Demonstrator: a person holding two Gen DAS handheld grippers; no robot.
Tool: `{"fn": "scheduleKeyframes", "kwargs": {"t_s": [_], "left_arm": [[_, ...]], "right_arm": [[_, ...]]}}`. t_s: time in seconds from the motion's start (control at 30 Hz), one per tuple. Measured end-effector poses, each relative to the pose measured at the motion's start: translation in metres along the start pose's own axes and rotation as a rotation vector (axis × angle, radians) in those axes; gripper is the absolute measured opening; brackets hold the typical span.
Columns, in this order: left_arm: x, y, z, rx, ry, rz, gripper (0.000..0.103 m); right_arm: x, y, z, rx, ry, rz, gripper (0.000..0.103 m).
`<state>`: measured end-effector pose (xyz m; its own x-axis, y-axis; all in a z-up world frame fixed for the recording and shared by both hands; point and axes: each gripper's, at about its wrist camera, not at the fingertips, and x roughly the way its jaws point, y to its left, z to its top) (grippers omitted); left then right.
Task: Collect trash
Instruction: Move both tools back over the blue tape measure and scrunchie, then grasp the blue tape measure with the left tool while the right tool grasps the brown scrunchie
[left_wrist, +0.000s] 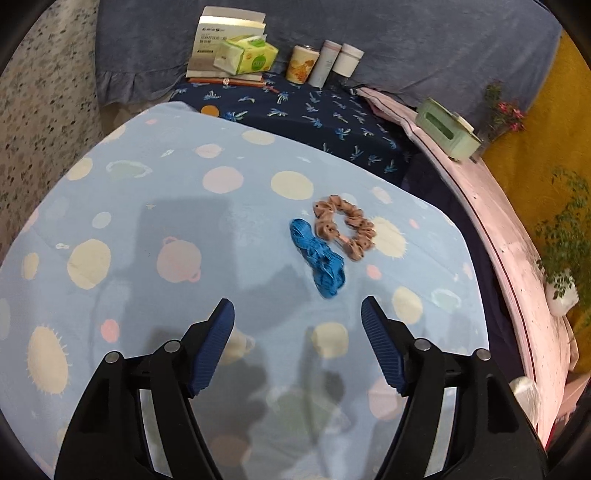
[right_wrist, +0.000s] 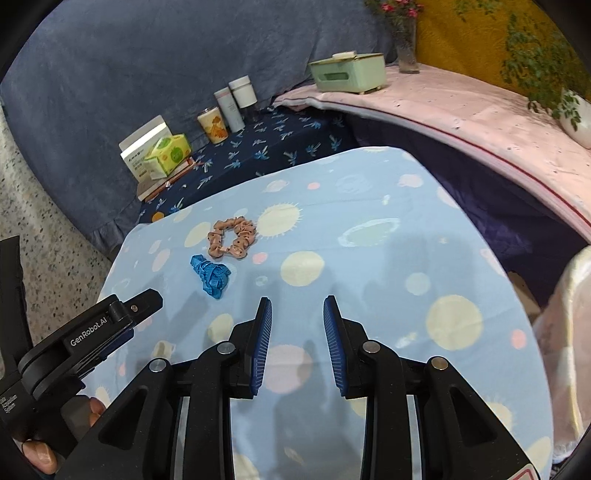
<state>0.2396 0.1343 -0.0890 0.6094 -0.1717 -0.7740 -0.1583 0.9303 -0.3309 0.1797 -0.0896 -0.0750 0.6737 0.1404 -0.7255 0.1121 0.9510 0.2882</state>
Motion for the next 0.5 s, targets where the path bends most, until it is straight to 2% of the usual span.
{"fn": "scheduleKeyframes", "kwargs": {"t_s": [0.33,0.4,0.47,0.5], "left_arm": [[0.055,-0.001,0.028,-0.036,0.052,-0.039,0.065],[0.064,-0.001,0.031,-0.037,0.069,-0.055,0.058],[0.074,0.002,0.033,-0.045,0.096,-0.078,0.039],[0.079,0.004,0.034,-0.049,0.108,-0.088,0.034]], "right_arm": [[0.063,0.016,0.031,-0.003,0.038,0.02,0.029],[0.075,0.021,0.037,-0.005,0.043,0.023,0.029],[0.085,0.024,0.042,-0.006,0.049,0.027,0.029],[0.09,0.026,0.045,-0.009,0.052,0.031,0.029]]}}
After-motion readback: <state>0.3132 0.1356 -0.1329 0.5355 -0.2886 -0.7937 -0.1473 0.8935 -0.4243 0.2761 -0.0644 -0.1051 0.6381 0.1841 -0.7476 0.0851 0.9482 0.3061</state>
